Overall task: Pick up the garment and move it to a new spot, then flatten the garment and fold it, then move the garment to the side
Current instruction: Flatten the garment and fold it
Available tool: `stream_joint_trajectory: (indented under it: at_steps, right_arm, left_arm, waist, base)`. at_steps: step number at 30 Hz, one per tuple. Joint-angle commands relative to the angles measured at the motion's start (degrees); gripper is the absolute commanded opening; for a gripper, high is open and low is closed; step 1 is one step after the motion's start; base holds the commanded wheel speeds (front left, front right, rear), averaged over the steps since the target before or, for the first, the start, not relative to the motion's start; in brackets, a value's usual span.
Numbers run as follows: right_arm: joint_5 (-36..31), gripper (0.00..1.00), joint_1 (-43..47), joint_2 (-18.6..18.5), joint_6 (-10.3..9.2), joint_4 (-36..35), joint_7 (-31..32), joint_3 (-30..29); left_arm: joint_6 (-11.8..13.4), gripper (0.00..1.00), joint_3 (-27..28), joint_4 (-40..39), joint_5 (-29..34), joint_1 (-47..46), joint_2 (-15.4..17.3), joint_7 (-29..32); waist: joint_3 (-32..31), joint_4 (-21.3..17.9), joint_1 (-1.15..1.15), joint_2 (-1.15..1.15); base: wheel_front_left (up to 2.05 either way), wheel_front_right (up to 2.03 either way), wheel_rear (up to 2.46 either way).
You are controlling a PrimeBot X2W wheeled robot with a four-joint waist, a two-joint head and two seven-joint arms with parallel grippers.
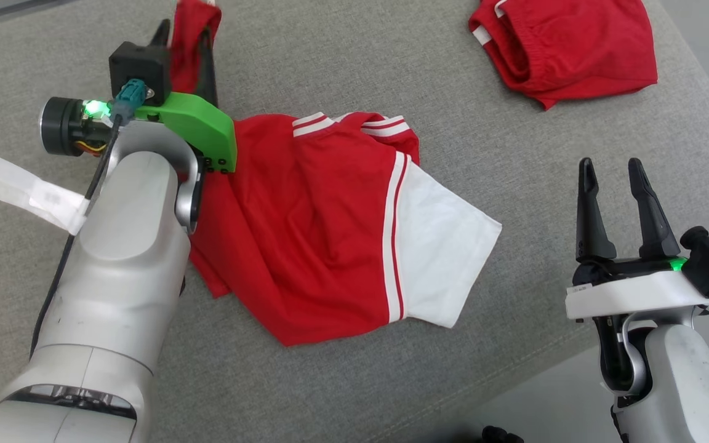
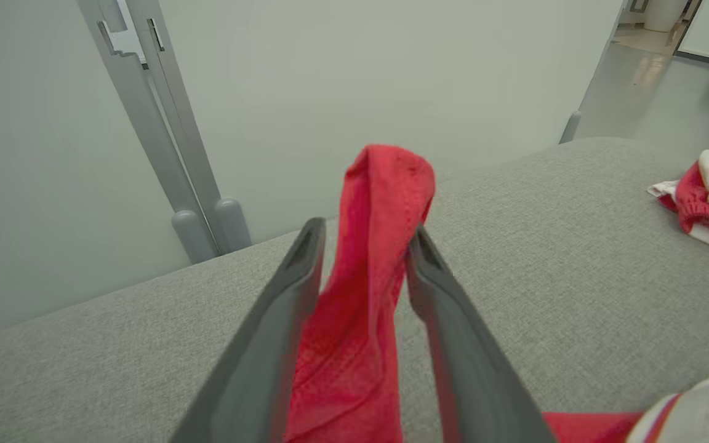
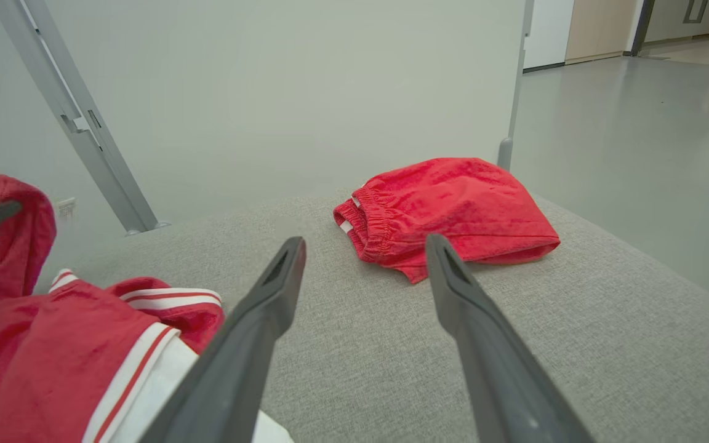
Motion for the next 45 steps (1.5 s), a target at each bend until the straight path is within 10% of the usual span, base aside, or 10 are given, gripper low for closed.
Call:
stream_joint_trajectory:
  at_steps: [1, 17, 23, 45]
  right_arm:
    - [-0.27, 1.00, -0.55, 0.01, 0.00, 0.21, -0.18, -0.05]
    - [-2.15, 1.00, 2.16, -0.07, -0.01, 1.96, -0.18, -0.56]
    - [-2.49, 1.00, 4.62, -0.07, 0.00, 2.55, -0.17, -1.38]
    - [-1.57, 1.00, 4.68, -0.04, 0.00, 0.96, -0.18, -3.02]
  left_arm:
    - [-0.44, 1.00, 0.34, 1.26, -0.60, -1.10, 0.36, -0.16]
    - [-6.68, 1.00, -3.17, -2.96, -9.79, 11.35, -0.48, -0.09]
    - [-5.29, 1.00, -8.19, -9.87, -15.87, 24.19, -0.46, -0.09]
    - [0.64, 1.00, -19.74, -10.71, -22.22, 30.55, -0.35, 0.69]
  waist:
    - [0.19, 0.40, 0.00, 0.00]
    - [-10.59, 14.62, 0.00, 0.00]
    - [-14.71, 17.98, 0.00, 0.00]
    - [-12.75, 12.80, 0.00, 0.00]
  base:
    - [0.00, 0.00, 0.00]
    - [0.00, 0.00, 0.00]
    - [0.00, 0.00, 0.00]
    - [0.00, 0.00, 0.00]
